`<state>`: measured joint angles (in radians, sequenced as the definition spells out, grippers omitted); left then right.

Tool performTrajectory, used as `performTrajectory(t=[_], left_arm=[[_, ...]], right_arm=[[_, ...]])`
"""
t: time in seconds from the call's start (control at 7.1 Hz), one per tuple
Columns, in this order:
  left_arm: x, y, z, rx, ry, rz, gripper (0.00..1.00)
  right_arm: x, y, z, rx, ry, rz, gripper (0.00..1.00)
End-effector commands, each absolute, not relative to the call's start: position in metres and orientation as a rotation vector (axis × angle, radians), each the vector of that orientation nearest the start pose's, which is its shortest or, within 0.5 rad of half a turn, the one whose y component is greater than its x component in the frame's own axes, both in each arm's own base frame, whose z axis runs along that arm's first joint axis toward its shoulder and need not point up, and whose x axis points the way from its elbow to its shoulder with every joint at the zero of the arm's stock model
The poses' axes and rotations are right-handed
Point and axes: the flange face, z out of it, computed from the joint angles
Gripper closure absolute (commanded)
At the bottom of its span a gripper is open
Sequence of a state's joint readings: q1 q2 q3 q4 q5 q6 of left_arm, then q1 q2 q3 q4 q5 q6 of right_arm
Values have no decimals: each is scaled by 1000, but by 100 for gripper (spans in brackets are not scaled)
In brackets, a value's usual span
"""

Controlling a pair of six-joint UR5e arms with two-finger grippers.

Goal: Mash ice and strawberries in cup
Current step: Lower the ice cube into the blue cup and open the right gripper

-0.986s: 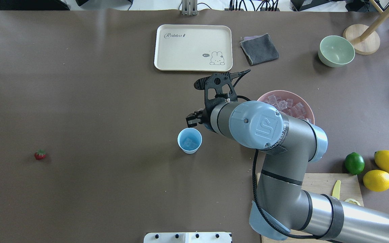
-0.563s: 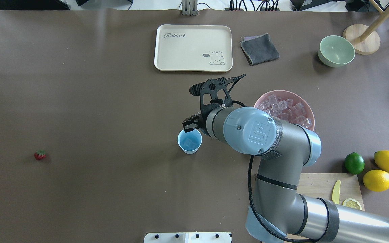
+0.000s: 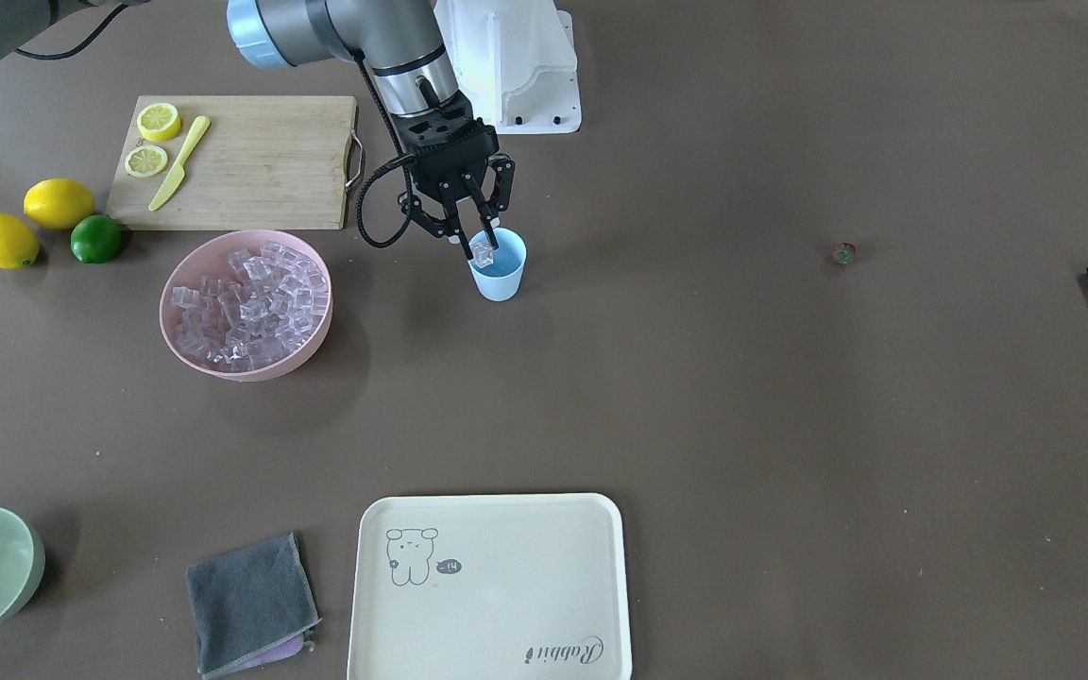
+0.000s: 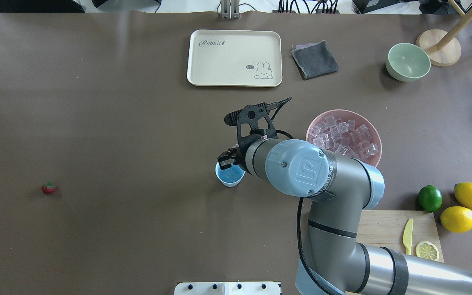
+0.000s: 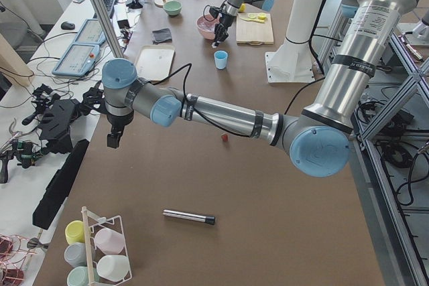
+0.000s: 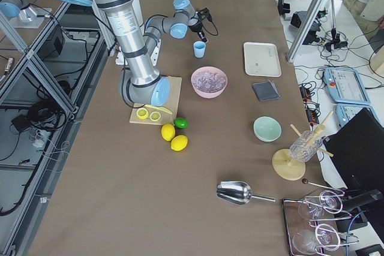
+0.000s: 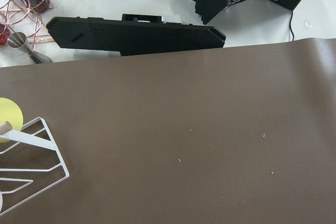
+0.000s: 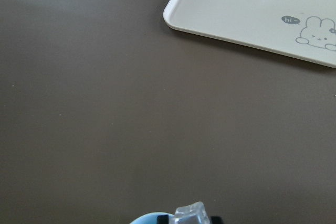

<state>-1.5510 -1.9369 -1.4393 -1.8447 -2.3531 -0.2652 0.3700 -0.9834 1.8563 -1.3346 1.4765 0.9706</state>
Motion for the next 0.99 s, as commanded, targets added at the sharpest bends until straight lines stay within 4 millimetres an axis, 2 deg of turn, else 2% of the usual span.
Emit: performTrajectory(t=[0.0, 0.85], left_arm=[[-50, -652, 488, 366, 824, -31, 2], [-50, -651, 490, 369, 824, -28, 2]], right_arm=[[-536, -347, 172, 583, -943, -174, 100], [-542, -341, 177, 601, -922, -241, 100]])
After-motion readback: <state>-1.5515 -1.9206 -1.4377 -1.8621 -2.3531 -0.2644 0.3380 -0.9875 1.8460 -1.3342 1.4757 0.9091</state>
